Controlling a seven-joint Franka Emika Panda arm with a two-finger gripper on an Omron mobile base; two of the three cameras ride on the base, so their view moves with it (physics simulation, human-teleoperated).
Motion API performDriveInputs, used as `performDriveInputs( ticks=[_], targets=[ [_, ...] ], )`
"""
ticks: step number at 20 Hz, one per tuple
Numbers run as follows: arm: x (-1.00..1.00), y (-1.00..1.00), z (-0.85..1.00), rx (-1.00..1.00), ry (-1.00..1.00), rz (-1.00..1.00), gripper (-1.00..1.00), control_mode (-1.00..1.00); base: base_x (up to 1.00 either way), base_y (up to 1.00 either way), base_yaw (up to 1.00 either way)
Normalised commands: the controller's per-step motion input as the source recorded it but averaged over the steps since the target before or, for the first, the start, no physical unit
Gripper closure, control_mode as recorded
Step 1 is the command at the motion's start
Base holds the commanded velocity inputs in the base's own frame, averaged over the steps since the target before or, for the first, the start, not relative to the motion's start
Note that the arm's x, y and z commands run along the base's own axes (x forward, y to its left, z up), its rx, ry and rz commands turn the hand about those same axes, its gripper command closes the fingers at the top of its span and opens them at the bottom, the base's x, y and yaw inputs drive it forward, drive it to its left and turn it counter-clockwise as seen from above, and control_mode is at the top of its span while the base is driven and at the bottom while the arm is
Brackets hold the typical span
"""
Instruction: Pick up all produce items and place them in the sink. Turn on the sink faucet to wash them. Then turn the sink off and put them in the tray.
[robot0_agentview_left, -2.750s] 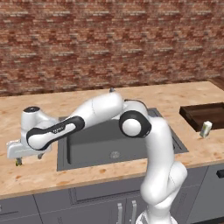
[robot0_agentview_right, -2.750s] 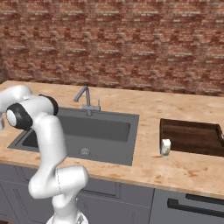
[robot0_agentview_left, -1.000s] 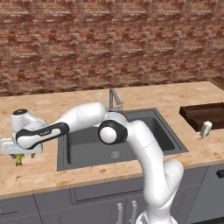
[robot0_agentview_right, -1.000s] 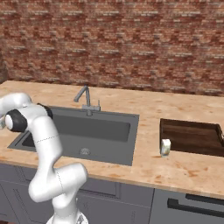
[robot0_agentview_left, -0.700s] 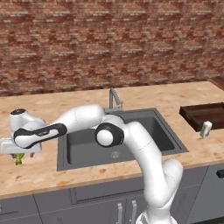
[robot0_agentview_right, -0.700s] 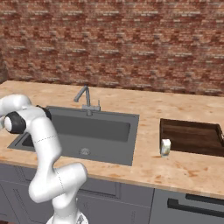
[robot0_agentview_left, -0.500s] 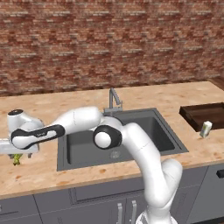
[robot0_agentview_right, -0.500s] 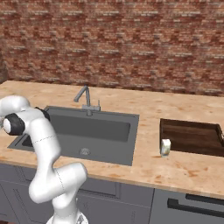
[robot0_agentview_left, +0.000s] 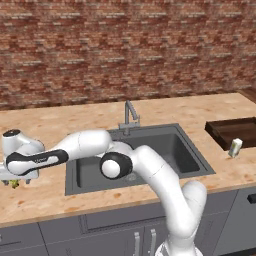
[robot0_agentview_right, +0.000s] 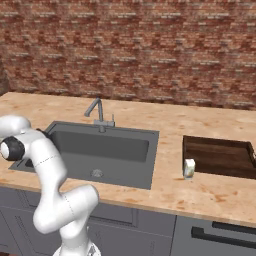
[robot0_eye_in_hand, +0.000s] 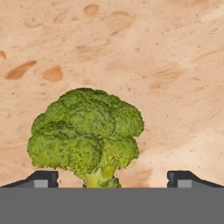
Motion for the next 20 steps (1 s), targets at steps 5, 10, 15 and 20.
performDriveInputs(
  ticks=[5,10,15,20],
  targets=[
    [0.0,0.1,-0.29,0.0,0.0,0.0,1.0,-1.0,0.0,0.0,0.0],
    [0.0,0.12,-0.29,-0.02,0.02,0.0,1.0,-1.0,0.0,0.0,0.0],
    [-0.03,-0.06,-0.03,0.0,0.0,-0.01,1.0,-1.0,0.0,0.0,0.0],
    [-0.16,-0.64,0.01,0.0,-0.02,0.0,1.0,-1.0,0.0,0.0,0.0]
  ],
)
